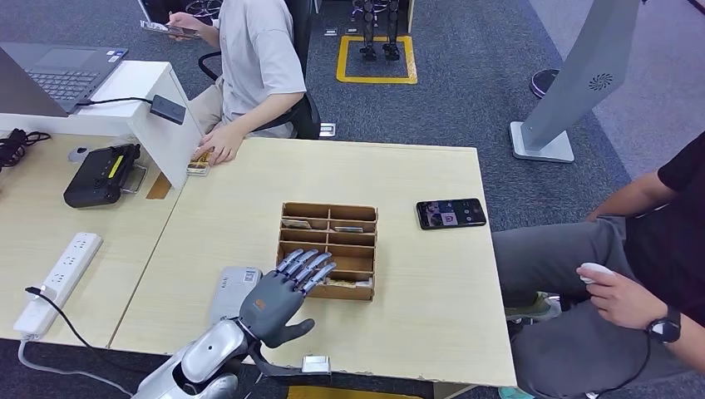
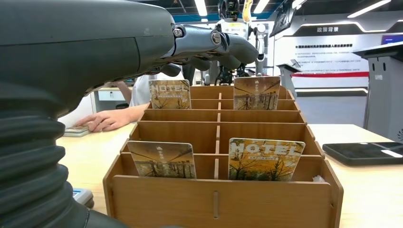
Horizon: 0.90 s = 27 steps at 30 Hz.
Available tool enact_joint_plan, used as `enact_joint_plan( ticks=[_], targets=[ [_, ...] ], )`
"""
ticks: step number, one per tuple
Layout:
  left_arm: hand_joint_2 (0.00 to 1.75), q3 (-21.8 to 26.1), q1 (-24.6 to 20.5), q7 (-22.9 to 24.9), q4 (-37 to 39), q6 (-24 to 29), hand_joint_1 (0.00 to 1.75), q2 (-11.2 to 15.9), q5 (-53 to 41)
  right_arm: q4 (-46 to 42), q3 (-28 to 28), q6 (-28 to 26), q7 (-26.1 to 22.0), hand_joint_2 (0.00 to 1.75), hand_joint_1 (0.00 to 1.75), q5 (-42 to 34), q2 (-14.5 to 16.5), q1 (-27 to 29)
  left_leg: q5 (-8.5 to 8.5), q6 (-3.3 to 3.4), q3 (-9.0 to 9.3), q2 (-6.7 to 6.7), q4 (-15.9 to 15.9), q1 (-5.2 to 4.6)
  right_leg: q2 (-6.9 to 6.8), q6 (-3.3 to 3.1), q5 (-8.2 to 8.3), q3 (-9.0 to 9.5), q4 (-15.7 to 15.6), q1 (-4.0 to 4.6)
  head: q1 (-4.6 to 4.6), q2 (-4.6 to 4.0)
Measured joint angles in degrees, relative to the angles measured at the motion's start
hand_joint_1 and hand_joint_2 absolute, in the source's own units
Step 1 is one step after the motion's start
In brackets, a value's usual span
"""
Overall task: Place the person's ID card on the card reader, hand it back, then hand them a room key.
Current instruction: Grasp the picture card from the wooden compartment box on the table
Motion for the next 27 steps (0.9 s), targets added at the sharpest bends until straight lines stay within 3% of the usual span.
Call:
enact_joint_plan(
  ticks=[27],
  targets=[
    [1.75,0.9,-0.9,2.6,5.6,1.0,0.0,-2.3,-1.6,0.0,1.8,0.0,0.3,1.75,0.0,-1.1,-0.2,-0.2,0.0,0.0,0.0,0.0,0.0,0.0,0.01,0.0,0.0,0.0,0.0,0.0,0.0,0.01]
  ],
)
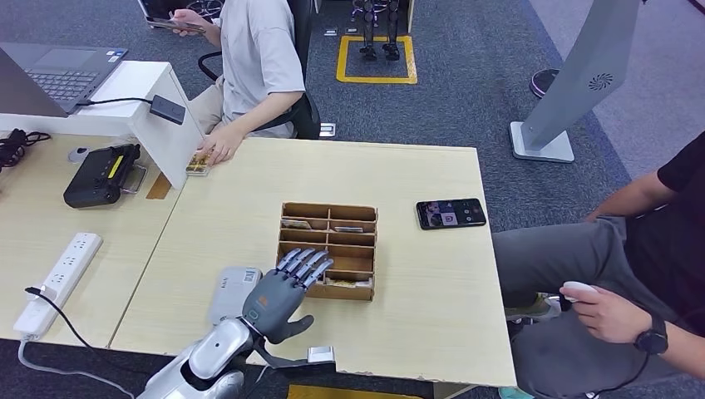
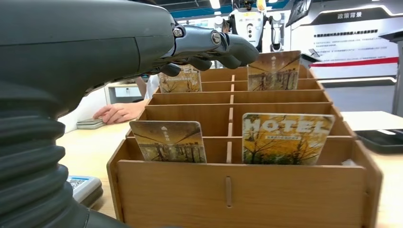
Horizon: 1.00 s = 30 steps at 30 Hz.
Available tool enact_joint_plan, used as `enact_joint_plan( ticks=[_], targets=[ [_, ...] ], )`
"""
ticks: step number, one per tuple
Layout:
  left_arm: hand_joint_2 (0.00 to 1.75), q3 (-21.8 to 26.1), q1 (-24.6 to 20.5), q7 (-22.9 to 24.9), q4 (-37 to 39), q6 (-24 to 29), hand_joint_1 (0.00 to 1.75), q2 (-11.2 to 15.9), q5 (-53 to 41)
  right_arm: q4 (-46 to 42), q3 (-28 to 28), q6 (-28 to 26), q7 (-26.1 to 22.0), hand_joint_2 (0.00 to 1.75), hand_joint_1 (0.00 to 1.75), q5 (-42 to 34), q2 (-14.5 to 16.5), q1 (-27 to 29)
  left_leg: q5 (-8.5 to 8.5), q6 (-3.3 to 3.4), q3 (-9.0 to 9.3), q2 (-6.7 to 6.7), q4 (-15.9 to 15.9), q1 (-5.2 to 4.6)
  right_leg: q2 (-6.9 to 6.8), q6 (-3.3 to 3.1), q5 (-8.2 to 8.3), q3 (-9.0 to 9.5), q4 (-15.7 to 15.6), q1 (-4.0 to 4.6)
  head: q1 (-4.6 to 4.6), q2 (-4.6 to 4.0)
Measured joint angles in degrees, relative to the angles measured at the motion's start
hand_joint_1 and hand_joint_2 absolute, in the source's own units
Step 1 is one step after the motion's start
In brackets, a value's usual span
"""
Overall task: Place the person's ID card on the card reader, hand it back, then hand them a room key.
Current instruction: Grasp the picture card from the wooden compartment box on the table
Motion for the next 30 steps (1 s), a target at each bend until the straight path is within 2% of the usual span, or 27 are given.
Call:
enact_joint_plan(
  ticks=[20,30],
  targets=[
    [1.75,3.8,-0.2,1.0,3.6,-0.1,0.0,-0.7,1.1,0.0,1.0,-1.0,0.2,1.75,0.0,-2.0,-0.1,0.0,0.0,0.0,0.0,0.0,0.0,0.0,0.0,0.0,0.0,0.0,0.0,0.0,0.0,-0.01],
    [1.75,4.0,-0.1,-1.6,3.7,-1.1,0.0,-1.2,5.4,0.0,1.4,-1.0,0.2,1.75,0.0,-3.0,-0.2,0.0,0.0,0.0,0.0,0.0,0.0,0.0,0.0,0.0,0.0,0.0,0.0,0.0,0.0,-0.01]
  ],
)
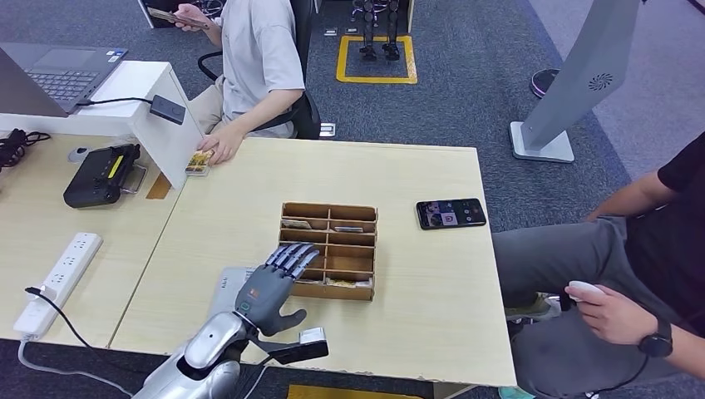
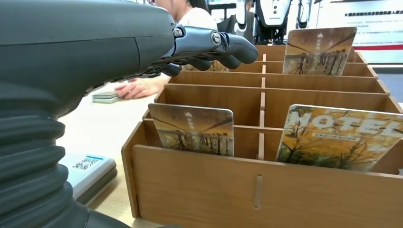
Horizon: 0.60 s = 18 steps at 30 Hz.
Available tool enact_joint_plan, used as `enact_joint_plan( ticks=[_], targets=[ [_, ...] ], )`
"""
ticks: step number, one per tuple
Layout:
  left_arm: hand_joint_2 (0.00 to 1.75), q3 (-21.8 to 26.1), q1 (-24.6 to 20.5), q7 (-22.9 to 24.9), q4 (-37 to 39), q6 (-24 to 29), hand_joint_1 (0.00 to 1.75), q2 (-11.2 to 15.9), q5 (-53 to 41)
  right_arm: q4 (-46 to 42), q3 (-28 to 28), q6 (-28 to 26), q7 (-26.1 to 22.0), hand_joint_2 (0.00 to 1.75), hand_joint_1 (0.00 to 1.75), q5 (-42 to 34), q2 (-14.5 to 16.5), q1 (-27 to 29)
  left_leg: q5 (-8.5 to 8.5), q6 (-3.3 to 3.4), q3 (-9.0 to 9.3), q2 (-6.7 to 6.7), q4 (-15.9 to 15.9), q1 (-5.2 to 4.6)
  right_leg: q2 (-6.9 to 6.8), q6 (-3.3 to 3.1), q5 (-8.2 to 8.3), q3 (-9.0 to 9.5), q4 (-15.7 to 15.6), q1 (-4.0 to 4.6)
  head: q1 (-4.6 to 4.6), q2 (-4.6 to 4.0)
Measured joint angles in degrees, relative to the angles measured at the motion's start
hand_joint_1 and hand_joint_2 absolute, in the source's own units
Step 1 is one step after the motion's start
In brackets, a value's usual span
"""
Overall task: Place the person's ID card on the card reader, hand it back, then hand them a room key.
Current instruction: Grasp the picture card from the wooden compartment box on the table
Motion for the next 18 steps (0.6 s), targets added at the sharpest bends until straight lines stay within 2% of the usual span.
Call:
enact_joint_plan(
  ticks=[18],
  targets=[
    [1.75,0.3,0.0,-0.3,0.0,0.1,0.0,0.0,0.0,0.0,1.1,0.1,-0.1,1.75,0.0,-0.5,-0.2,-0.1,0.0,0.0,0.0,0.0,0.0,0.0,0.0,0.0,0.0,0.01,0.0,0.0,0.0,0.01]
  ],
)
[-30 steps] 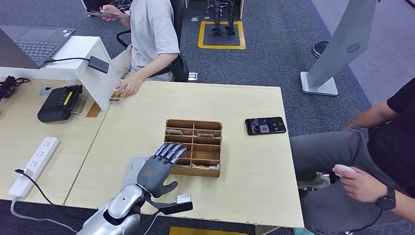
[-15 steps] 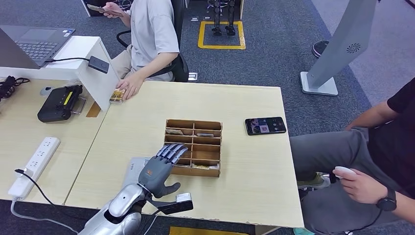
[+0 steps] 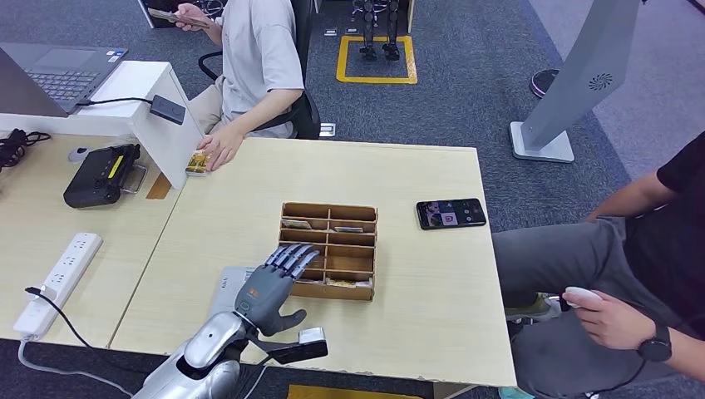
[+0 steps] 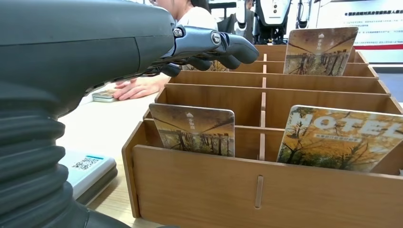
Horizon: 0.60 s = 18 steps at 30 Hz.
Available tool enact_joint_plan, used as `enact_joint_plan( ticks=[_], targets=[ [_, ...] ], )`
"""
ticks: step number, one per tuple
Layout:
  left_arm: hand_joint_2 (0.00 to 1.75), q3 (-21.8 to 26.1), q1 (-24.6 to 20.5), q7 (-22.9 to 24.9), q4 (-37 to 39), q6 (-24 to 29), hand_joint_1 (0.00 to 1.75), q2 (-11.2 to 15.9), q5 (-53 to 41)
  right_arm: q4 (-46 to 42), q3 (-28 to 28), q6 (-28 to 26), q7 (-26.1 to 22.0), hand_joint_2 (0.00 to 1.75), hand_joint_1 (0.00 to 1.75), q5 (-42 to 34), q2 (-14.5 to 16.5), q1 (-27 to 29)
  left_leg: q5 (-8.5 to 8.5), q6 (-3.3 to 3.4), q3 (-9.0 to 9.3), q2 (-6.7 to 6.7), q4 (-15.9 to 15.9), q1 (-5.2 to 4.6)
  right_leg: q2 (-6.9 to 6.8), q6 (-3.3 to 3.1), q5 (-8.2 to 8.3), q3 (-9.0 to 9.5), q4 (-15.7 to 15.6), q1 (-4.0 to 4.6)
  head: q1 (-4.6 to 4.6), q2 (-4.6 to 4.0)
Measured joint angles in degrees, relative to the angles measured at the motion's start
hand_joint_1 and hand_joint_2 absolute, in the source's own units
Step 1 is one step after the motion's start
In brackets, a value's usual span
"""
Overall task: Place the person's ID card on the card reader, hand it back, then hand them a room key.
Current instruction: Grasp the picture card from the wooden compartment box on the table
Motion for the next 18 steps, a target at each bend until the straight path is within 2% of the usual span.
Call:
enact_joint_plan(
  ticks=[18],
  targets=[
    [1.75,0.6,0.0,0.8,0.4,1.6,0.0,0.0,-1.7,0.0,0.2,0.1,0.2,1.75,0.0,-0.4,0.0,-0.1,0.0,0.0,0.0,0.0,0.0,0.0,0.0,0.0,0.0,0.0,0.0,0.0,0.0,0.01]
  ],
)
